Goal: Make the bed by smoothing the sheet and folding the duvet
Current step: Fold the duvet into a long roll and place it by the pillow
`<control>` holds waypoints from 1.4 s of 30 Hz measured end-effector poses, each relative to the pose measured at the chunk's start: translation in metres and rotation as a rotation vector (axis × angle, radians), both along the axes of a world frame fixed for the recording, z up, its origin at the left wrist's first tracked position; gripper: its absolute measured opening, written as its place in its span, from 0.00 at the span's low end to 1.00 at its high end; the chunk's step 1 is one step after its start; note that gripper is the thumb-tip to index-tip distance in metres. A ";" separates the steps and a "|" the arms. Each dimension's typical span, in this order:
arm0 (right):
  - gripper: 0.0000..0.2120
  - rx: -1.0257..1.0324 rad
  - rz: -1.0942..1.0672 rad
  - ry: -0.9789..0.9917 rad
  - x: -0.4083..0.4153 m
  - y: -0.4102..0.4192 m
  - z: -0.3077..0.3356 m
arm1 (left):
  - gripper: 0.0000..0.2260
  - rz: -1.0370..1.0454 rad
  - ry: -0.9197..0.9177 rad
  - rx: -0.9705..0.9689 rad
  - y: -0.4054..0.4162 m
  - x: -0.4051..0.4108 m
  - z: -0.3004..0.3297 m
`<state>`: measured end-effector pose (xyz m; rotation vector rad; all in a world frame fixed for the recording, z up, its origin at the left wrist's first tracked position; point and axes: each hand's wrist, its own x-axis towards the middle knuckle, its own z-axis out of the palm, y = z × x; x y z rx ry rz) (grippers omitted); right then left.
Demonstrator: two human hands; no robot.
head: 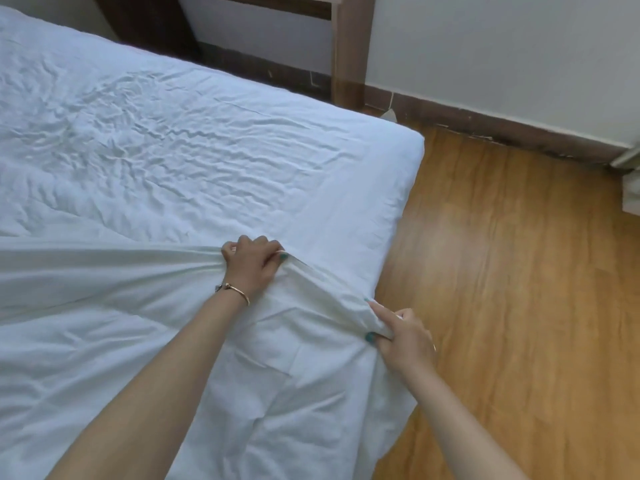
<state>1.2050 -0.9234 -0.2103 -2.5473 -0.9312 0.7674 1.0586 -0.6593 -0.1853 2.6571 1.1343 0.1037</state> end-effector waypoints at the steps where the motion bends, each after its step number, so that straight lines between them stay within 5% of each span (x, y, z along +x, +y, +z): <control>1: 0.26 -0.169 0.072 -0.002 0.002 0.002 -0.006 | 0.15 -0.004 0.196 -0.057 -0.004 0.004 -0.012; 3: 0.29 -0.282 0.117 0.049 -0.002 0.001 -0.019 | 0.15 -0.002 0.434 -0.118 -0.016 0.003 -0.031; 8: 0.33 0.171 0.191 -0.152 -0.014 -0.004 -0.020 | 0.07 0.023 0.005 -0.152 -0.037 0.003 -0.028; 12: 0.33 0.022 0.306 -0.244 -0.020 -0.004 -0.018 | 0.15 0.042 -0.046 -0.109 -0.080 0.000 -0.021; 16: 0.40 0.102 0.408 -0.274 -0.035 -0.012 -0.008 | 0.25 0.198 -0.039 -0.145 -0.175 -0.041 -0.035; 21: 0.27 -0.069 0.534 -0.116 -0.047 -0.047 -0.003 | 0.28 0.357 0.054 -0.199 -0.312 -0.129 -0.057; 27: 0.32 -0.102 0.674 -0.125 -0.035 -0.081 -0.006 | 0.36 0.533 0.121 -0.226 -0.407 -0.192 -0.050; 31: 0.35 -0.062 0.811 -0.132 -0.024 -0.089 -0.005 | 0.40 0.803 0.118 -0.299 -0.453 -0.212 -0.042; 39: 0.23 0.132 0.616 0.055 0.010 -0.035 -0.013 | 0.20 1.574 -0.214 -0.050 -0.460 -0.237 -0.043; 42: 0.24 0.144 0.620 -0.064 0.023 -0.016 -0.015 | 0.36 1.745 -0.145 -0.139 -0.452 -0.250 -0.043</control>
